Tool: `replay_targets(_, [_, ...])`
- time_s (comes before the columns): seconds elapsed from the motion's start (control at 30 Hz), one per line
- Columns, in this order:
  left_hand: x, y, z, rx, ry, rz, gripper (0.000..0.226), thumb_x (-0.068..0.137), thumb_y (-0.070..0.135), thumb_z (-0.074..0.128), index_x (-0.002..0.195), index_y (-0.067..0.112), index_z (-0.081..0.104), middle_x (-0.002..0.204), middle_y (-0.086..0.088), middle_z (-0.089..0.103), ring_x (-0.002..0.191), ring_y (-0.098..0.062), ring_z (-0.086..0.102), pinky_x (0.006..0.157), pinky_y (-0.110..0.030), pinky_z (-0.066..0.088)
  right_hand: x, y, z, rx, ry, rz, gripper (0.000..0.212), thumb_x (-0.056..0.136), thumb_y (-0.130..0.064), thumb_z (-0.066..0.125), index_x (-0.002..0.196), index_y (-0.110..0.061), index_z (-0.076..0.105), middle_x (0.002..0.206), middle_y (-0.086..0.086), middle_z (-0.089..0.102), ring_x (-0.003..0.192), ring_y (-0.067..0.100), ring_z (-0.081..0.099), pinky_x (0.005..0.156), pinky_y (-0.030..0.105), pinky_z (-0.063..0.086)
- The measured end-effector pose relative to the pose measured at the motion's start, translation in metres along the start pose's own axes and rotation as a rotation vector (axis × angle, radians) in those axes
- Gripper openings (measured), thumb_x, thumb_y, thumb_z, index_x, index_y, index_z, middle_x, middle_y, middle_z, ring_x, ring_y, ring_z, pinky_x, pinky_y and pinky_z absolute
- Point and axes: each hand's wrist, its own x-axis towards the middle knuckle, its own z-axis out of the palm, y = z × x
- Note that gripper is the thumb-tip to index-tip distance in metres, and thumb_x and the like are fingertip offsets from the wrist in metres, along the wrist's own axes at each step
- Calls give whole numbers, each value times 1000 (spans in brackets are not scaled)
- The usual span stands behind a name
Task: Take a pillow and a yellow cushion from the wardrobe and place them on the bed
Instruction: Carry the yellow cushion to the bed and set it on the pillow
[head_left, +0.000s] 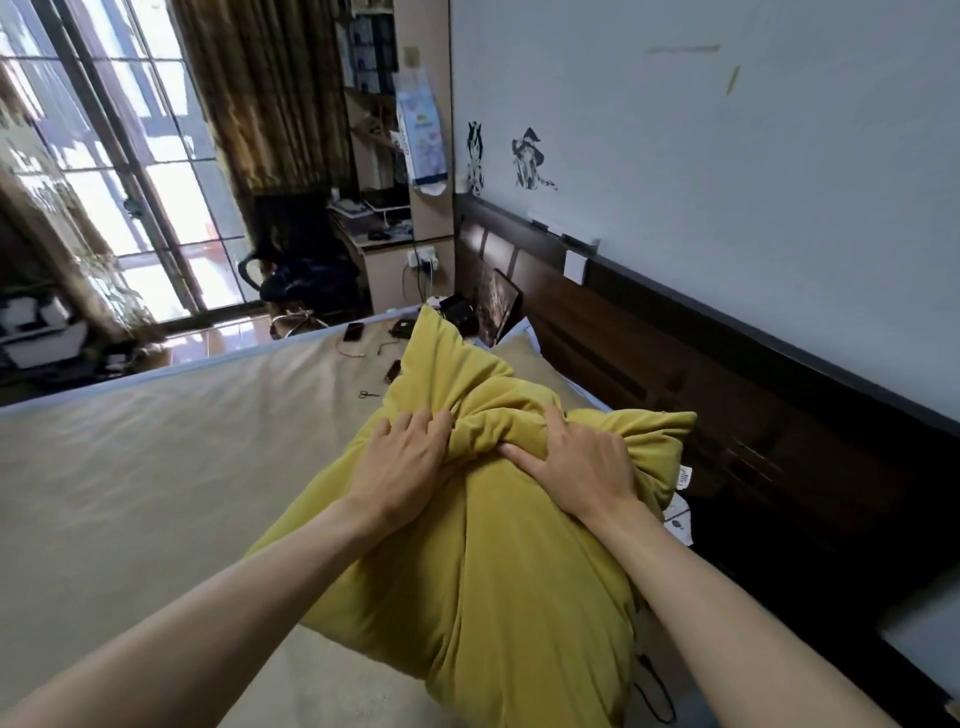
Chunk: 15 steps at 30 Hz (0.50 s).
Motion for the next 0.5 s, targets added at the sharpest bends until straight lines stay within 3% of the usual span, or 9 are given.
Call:
replay_targets(0.17, [35, 23, 19, 17, -31, -30, 41, 98, 56, 41, 118, 20, 45, 104, -6, 56, 89, -25, 51, 77, -40, 40, 16, 42, 15, 13, -15, -21, 94, 84, -86, 23, 137, -12, 47, 62, -4, 58, 51, 15, 56, 46, 30, 48])
replay_targets(0.27, [49, 27, 25, -11, -50, -38, 54, 96, 64, 21, 116, 21, 46, 102, -4, 55, 88, -25, 50, 79, -40, 41, 30, 55, 21, 28, -19, -26, 87, 83, -86, 23, 123, -15, 53, 61, -6, 56, 51, 15, 56, 47, 30, 48])
replay_targets(0.37, [66, 26, 30, -33, -55, -34, 69, 91, 72, 7, 117, 21, 46, 103, -3, 55, 89, -23, 50, 80, -39, 41, 45, 65, 26, 16, -24, -26, 78, 82, -87, 26, 105, -18, 54, 58, -9, 49, 48, 14, 51, 44, 27, 39])
replay_targets(0.5, [104, 22, 48, -41, -59, -1, 64, 93, 70, 13, 118, 21, 46, 105, -4, 56, 89, -24, 49, 82, -41, 42, 69, 80, 36, -5, -29, 5, 73, 81, -88, 31, 96, -20, 53, 53, -13, 35, 43, 10, 40, 40, 24, 21])
